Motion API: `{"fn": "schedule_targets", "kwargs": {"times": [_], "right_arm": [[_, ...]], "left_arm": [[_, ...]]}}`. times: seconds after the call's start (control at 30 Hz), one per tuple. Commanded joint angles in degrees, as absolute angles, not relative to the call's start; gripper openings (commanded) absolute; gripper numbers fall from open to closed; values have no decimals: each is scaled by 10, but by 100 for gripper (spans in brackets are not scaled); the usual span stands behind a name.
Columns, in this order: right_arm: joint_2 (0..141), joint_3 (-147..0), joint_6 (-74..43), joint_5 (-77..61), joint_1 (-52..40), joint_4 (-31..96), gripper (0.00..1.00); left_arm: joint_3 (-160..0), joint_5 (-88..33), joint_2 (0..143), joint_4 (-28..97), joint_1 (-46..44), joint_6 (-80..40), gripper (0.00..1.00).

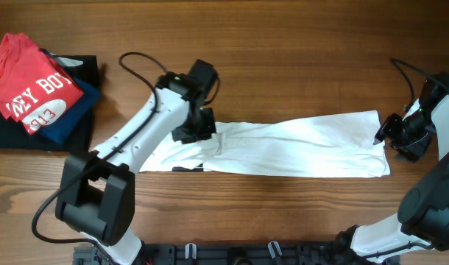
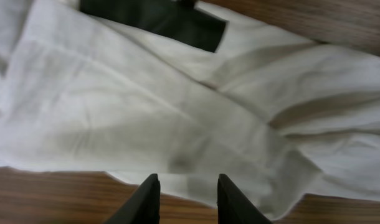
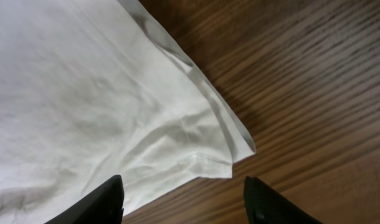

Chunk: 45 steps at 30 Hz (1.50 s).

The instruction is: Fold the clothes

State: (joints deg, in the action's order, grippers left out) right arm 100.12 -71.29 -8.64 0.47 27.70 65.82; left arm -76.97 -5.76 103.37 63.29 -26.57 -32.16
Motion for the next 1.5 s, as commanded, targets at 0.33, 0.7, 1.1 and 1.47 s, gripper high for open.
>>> {"fn": "schedule_targets", "kwargs": {"times": [0.33, 0.7, 1.1, 1.47], "right_arm": [[992, -562, 57, -65, 278, 485, 67], [992, -588, 46, 3, 278, 455, 77], [1003, -633, 96, 4, 278, 461, 78], [1068, -633, 107, -38, 278, 470, 77]], "left_arm": [[-769, -40, 1008, 697, -142, -321, 29], [-769, -45, 945, 684, -59, -291, 27], [-769, -66, 921, 687, -43, -291, 28], [-769, -66, 921, 687, -22, -291, 28]]}}
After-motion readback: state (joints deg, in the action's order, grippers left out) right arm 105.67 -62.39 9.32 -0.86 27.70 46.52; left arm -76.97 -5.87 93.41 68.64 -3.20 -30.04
